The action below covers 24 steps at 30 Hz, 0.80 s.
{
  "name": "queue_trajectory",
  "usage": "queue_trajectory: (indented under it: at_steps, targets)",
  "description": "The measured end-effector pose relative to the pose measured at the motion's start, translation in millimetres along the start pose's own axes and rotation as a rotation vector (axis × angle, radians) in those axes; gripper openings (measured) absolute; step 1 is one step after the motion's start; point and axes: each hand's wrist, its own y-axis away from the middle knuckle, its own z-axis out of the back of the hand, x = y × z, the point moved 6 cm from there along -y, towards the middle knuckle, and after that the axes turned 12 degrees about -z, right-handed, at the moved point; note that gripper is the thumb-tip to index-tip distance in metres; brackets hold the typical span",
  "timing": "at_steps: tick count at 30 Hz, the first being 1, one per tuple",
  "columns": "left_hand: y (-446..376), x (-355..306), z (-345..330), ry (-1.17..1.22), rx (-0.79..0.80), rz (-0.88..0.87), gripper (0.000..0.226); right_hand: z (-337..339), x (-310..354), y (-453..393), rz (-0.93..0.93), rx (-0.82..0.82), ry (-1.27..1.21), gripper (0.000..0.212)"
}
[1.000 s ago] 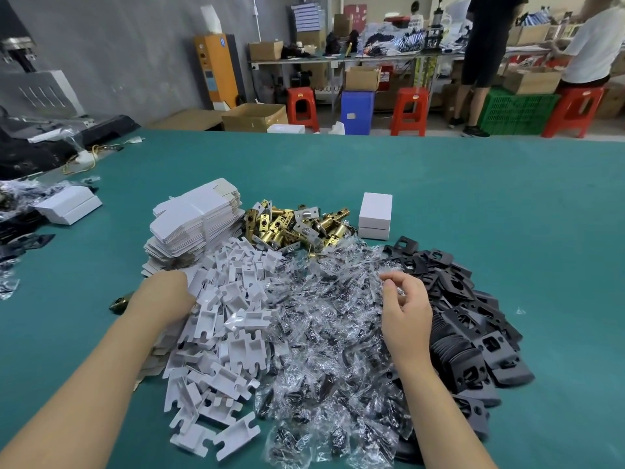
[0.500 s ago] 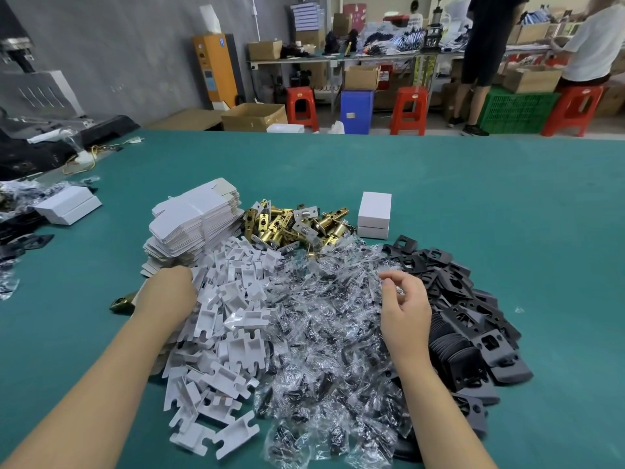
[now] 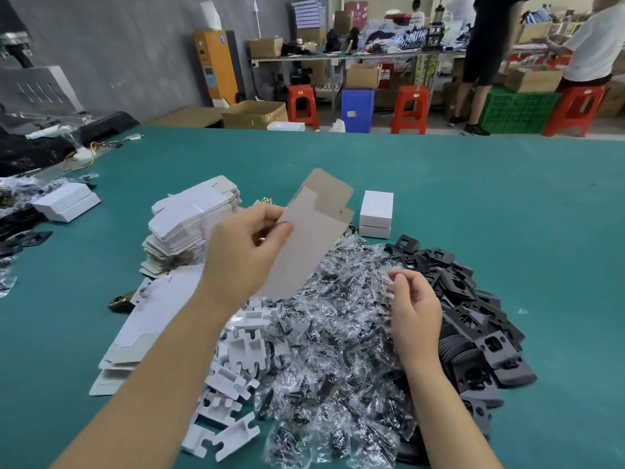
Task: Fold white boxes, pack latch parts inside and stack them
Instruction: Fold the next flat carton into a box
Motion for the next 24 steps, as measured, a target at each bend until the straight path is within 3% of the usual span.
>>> queue_trajectory:
  at_steps: [3, 5, 9, 12, 14, 20, 24]
  targets:
    - [5, -4, -33, 0.183, -0.048, 0.059, 0.018, 7, 11, 3, 0.045, -0.006, -0.099, 0.023]
    - [12, 1, -56, 0.322, -0.059, 0.149, 0.017, 4, 15, 3, 0.041, 0.078, -0.193, 0.027]
    - [28, 14, -100, 0.569, -0.048, 0.299, 0.012, -11, 9, 6, -0.3, 0.368, -0.437, 0.042]
    - [35, 24, -117, 0.544, -0.104, 0.335, 0.013, -20, 9, 12, -0.459, 0.646, -0.645, 0.069]
    - [41, 31, -125, 0.456, -0.104, 0.324, 0.014, -22, 9, 17, -0.527, 0.769, -0.697, 0.073]
    - [59, 30, -145, 0.275, 0.076, 0.257, 0.08, -22, 2, 21, -0.615, 0.76, -0.636, 0.063]
    - [63, 31, -142, 0.329, 0.13, 0.221, 0.089, -19, 6, 26, -0.624, 0.86, -0.608, 0.075]
